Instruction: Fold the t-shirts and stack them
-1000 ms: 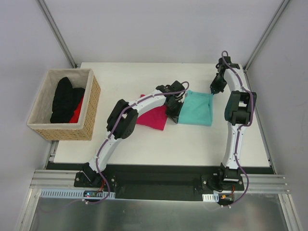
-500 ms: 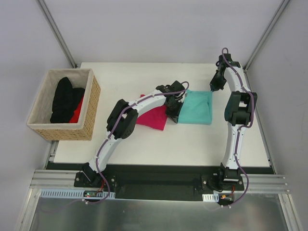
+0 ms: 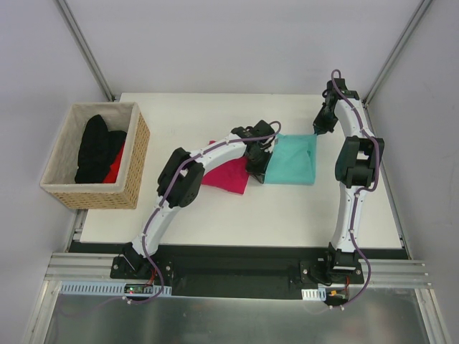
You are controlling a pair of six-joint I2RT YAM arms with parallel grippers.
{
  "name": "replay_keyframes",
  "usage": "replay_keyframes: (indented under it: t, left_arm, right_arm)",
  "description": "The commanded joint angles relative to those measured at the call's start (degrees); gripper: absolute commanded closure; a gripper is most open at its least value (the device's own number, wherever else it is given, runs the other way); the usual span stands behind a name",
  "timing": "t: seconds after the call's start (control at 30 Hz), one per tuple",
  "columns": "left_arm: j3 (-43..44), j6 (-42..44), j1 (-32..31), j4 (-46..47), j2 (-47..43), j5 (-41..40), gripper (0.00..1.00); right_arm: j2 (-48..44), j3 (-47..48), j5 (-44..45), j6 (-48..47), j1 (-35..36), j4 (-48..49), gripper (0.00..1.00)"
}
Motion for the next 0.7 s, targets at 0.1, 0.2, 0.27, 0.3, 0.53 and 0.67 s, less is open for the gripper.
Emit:
replay_keyframes:
  t: [0.1,0.2,0.27,0.3,0.53,0.67]
  left_arm:
    - [-0.66,0.91,0.57,-1.58,-6.76,-4.61,1.00]
    - [-0.39,1.27,0.48,-1.58,-7.20,-4.88,1.00]
    - [-0.39,1.35,0.57,-1.58,-7.64,-5.05,1.00]
    - [-0.39,1.44,0.57,-1.67,-7.73,-5.14,1.00]
    - [-0.30,1.71,0.48,-1.58,-8.87,-6.02,1.00]
    - [-0.48,1.71,0.48,-1.58,-9.31,-6.46,1.00]
  right_arm:
    - [-4.70,2.67,-0.30,-0.85,0.31,0.89,0.99]
    - [-4.96,2.76,-0.21,-0.85,0.40,0.80,0.99]
    - [-5.14,2.59,-0.21,-1.02,0.40,0.80,0.99]
    - [-5.23,2.59,-0.04,-1.02,0.40,0.80,0.99]
    - [-5.93,2.76,0.05,-1.29,0.66,0.97,0.99]
    - [-6.37,2.94,0.14,-1.38,1.01,0.89,0.99]
